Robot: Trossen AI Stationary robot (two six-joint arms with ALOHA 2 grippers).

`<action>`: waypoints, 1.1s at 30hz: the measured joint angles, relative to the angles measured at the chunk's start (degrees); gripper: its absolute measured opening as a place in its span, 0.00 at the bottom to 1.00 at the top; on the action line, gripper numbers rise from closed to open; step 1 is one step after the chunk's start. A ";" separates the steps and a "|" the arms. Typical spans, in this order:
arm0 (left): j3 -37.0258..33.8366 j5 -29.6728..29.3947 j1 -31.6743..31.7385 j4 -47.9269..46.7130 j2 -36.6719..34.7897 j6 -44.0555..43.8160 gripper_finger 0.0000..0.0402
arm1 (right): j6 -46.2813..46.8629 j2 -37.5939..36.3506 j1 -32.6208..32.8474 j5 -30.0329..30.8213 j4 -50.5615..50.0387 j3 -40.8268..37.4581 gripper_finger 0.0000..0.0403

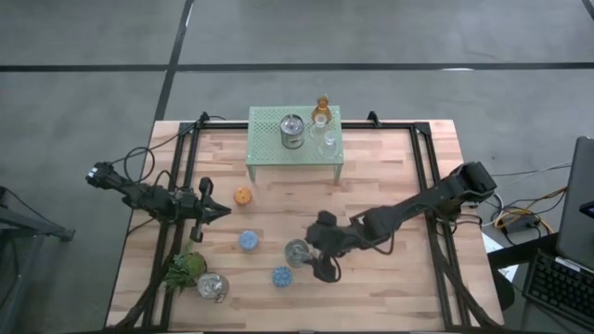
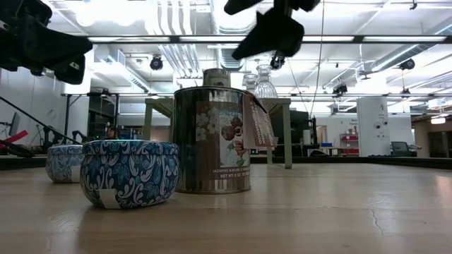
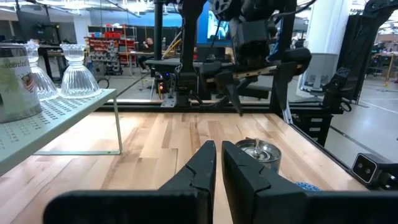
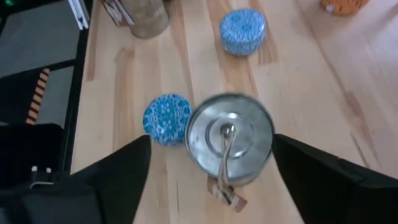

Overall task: Pick & Place candle stick holders
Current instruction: Put the middle scented candle on the shelf

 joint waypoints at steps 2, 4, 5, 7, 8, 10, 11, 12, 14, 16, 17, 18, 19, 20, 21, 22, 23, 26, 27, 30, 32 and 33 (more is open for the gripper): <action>0.01 0.00 0.00 0.00 0.00 0.00 0.07 | -0.07 0.00 0.08 0.01 0.79 -1.09 0.87; 0.01 0.00 0.01 0.00 0.00 0.00 0.07 | -1.19 0.00 0.43 0.03 3.21 -2.33 0.91; 0.01 0.00 0.01 0.00 0.00 0.01 0.07 | -1.80 0.00 0.59 -0.28 4.24 -2.87 0.91; 0.01 0.00 0.00 0.00 0.00 0.02 0.07 | -3.43 0.00 1.15 -1.26 5.57 -3.84 0.91; 0.00 -0.02 0.00 0.00 0.00 0.00 0.07 | -4.02 0.02 1.48 -1.32 6.22 -4.28 0.91; 0.02 0.00 0.00 0.00 0.00 0.02 0.07 | -4.78 0.02 1.92 -0.82 7.38 -5.09 0.91; 0.00 0.00 0.00 0.00 0.00 0.00 0.07 | -5.30 0.02 2.14 -0.36 7.81 -5.41 0.91; 0.02 0.00 0.00 0.00 0.00 0.02 0.07 | -5.78 0.02 2.26 -0.04 7.87 -5.68 0.91; 0.01 0.00 0.00 0.00 0.00 0.01 0.07 | -6.05 0.02 2.45 0.15 7.88 -6.44 0.91; 0.00 0.00 0.01 0.00 -0.01 0.02 0.07 | -5.09 0.04 2.45 0.15 7.93 -7.13 0.91; 0.01 -0.01 0.01 0.00 -0.01 0.00 0.07 | -4.68 0.04 2.47 0.14 7.91 -7.39 0.91; 0.02 0.00 0.02 0.00 0.00 0.01 0.07 | -4.41 0.04 2.49 0.13 8.07 -7.59 0.91; 0.02 0.00 0.02 0.00 0.00 0.00 0.07 | -4.32 0.04 2.51 0.13 8.39 -7.81 0.91; 0.01 -0.01 0.00 0.00 0.00 0.00 0.07 | -4.34 0.04 2.54 0.15 8.60 -8.03 0.91; 0.02 0.00 0.00 0.00 0.00 0.02 0.07 | -4.36 0.04 2.52 0.14 8.88 -8.23 0.91; 0.01 0.00 0.00 0.00 0.00 0.01 0.07 | -4.51 0.04 2.49 0.13 9.20 -8.37 0.91; 0.01 0.00 0.00 0.00 -0.01 0.01 0.07 | -4.57 0.04 2.49 0.22 9.51 -8.53 0.91; 0.02 -0.02 0.00 0.00 0.00 0.00 0.07 | -4.61 0.04 2.47 1.44 10.80 -9.22 0.91; 0.00 -0.02 0.02 0.00 -0.02 0.00 0.07 | -4.62 0.04 2.47 1.54 10.79 -9.39 0.91; 0.00 0.00 0.01 0.00 -0.01 0.00 0.07 | -3.93 0.04 2.47 1.70 11.91 -10.26 0.91; 0.02 0.00 0.02 0.00 0.00 0.00 0.07 | -3.83 0.04 2.62 1.68 13.37 -11.06 0.91; 0.01 -0.01 0.02 0.00 -0.01 0.00 0.07 | -3.87 0.04 2.73 1.70 14.20 -11.44 0.91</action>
